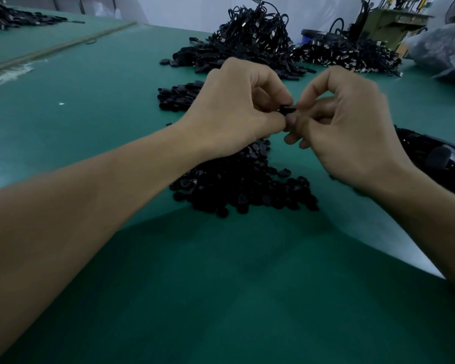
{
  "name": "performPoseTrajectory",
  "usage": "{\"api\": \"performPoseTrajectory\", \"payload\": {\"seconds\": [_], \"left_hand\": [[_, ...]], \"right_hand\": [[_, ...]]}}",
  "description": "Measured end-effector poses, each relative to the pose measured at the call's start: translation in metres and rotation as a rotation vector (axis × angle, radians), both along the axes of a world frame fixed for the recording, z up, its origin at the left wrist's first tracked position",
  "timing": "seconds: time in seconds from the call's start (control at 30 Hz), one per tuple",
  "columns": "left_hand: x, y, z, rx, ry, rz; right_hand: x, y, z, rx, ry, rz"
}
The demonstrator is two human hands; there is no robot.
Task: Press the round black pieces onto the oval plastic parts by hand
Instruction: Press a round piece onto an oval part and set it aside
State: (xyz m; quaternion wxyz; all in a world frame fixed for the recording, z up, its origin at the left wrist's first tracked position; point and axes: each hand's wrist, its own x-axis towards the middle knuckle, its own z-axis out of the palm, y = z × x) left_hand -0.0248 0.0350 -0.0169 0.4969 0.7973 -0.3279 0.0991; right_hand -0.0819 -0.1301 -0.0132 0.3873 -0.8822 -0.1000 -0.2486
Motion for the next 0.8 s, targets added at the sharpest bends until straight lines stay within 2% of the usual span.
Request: {"api": "performPoseTrajectory", "payload": {"seconds": [0.17, 0.3, 0.5, 0.63, 0.8], "left_hand": [[0.001, 0.003, -0.003, 0.067, -0.147, 0.038], [0.003, 0.005, -0.005, 0.081, -0.144, 0.022], [0.005, 0.004, -0.004, 0.003, 0.041, -0.060], [0.002, 0.004, -0.001, -0.092, 0.200, -0.110], [0.003, 0.005, 0.000, -0.171, 0.311, -0.116]], "right_hand": [[-0.001, 0.000, -0.002, -0.086, 0.015, 0.064], [0.001, -0.001, -0.002, -0.076, 0.051, 0.108], [0.006, -0.012, -0.002, -0.048, 0.039, 0.019], [0.007, -0.014, -0.002, 0.059, 0.121, 0.088], [0.009, -0.014, -0.002, 0.159, 0.140, 0.117]]}}
